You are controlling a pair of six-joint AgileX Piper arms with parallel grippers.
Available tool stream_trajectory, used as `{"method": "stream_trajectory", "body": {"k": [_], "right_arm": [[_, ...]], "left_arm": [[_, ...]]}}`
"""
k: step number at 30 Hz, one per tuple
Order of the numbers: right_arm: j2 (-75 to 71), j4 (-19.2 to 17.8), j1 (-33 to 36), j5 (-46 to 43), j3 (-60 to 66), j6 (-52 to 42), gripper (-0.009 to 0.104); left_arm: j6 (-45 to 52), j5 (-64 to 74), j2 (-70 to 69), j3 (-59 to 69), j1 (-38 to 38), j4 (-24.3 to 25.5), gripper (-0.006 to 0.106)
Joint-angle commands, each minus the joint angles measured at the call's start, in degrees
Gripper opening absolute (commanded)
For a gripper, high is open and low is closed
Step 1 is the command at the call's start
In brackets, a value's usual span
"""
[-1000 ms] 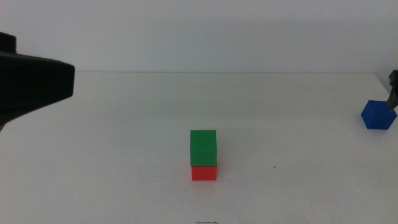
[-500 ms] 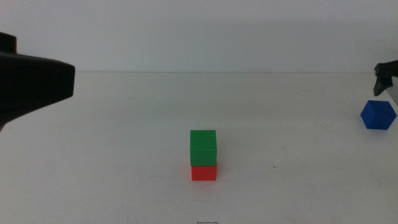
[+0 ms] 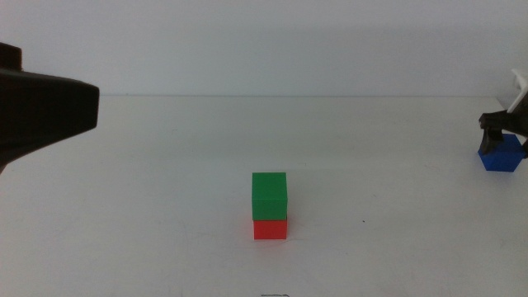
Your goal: Stack red cubes first, then green, then blue cubes in a specific spot.
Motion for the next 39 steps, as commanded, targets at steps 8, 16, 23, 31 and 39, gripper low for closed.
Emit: {"method": "stream_trajectory", "body": {"k": [8,16,23,31,39], "right_arm": [[-9.17,-4.8,5.92,2.13,-1.62,5.07,-0.001],[-26.01,-14.69,26.59,10.23,6.36,26.32,-0.001],[-28.23,-11.38,43.3,13.03,6.74,38.49,-0.001],[-25.32,-14.41,54.25,8.72,6.56,54.24,-0.001],[-20.36,-12.94,55.87,12.18,-1.12,51.91,-0.001]], "left_arm": [[-0.21,-4.24,0.14,-1.17,0.0,-0.18,0.094],[-0.21,-4.25,0.19,-1.17,0.0,-0.18,0.094],[-0.21,-4.25,0.19,-1.17,0.0,-0.24,0.094],[-0.21,-4.25,0.19,-1.17,0.0,-0.24,0.094],[-0.21,-4.18,0.19,-1.17,0.0,-0.24,0.094]]}}
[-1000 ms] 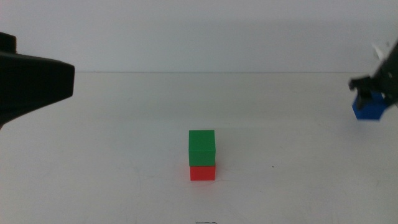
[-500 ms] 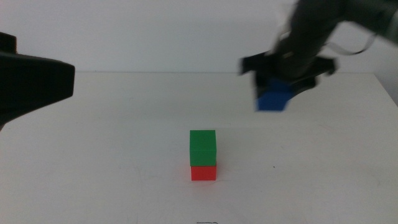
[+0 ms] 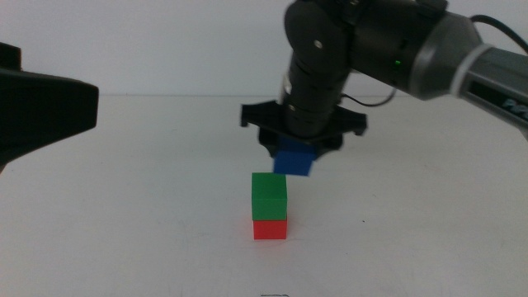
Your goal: Stack red cubes first, then green, then blue cubes in a specific spot.
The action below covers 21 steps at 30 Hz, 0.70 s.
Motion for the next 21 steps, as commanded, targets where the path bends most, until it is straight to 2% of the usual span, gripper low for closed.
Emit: {"method": "stream_trajectory", "body": {"k": [1,9,21], "right_arm": [[-1.75,-1.79,0.75,3.68,-4.89,-1.19,-0.001],[2.27,1.54,1.82,3.61,-8.33,-3.06,-0.001],[2.93,1.76,1.82,3.61,-8.21,-4.46,-0.001]], "left_arm": [[-0.21,-4.18,0.19,-1.17,0.0,-0.18,0.094],[-0.21,-4.18,0.19,-1.17,0.0,-0.18,0.094],[-0.21,-4.22,0.19,-1.17,0.0,-0.18,0.094]]}}
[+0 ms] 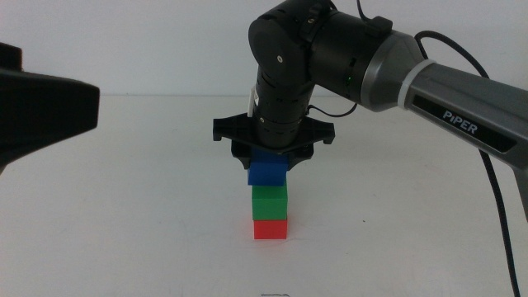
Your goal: Stack red cubes first, then green, then blue cubes in a specific spot.
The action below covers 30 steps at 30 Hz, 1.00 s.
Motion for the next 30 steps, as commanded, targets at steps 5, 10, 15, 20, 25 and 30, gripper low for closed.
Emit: {"method": "stream_trajectory", "body": {"k": [5,10,15,20,25,30], "right_arm": [[-3.9,-1.59,-0.04,3.62,-1.88,-2.58,-0.001],[-4.82,-0.83,-0.04,3.62,-1.95,-2.95,-0.001],[-6.17,-1.01,-0.04,3.67,-1.69,-3.05,-0.001],[-9.35,-4.38,1.33,3.62,3.66,0.54,-0.001],[-9.8,-4.72,2.45,3.56,4.61,2.03,-0.001],[-8.38,-4.58,3.11,3.52,4.61,2.03,-0.001]], "left_arm": [[-0.21,-4.23,0.19,-1.17,0.0,-0.23,0.094],[-0.21,-4.23,0.19,-1.17,0.0,-0.23,0.094],[-0.21,-4.16,0.11,-1.17,0.0,-0.23,0.094],[-0.21,-4.23,0.17,-1.17,0.0,-0.23,0.094],[-0.21,-4.23,0.17,-1.17,0.0,-0.23,0.094],[-0.21,-4.23,0.17,-1.17,0.0,-0.17,0.094]]}}
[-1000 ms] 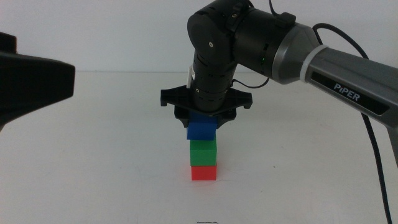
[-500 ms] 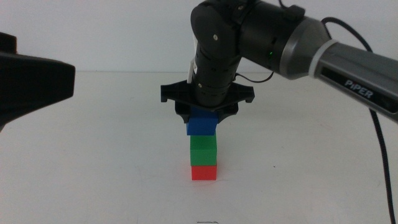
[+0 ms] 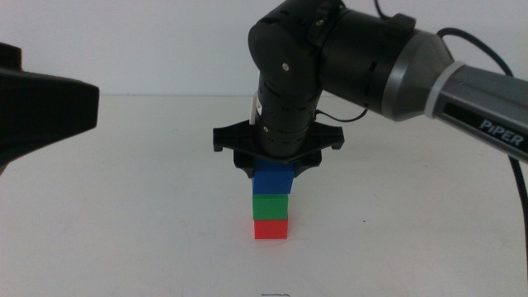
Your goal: Stack red cubes first, then green, then blue cubes in a specific spot.
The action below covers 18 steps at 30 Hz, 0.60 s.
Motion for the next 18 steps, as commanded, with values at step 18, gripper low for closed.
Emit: {"method": "stream_trajectory", "body": {"k": [18], "right_arm": [[-0.96,-3.47,0.29,-0.14,-1.52,2.99,-0.001]], "left_arm": [[-0.21,-4.23,0.17,-1.17,0.0,-0.28,0.094]]}}
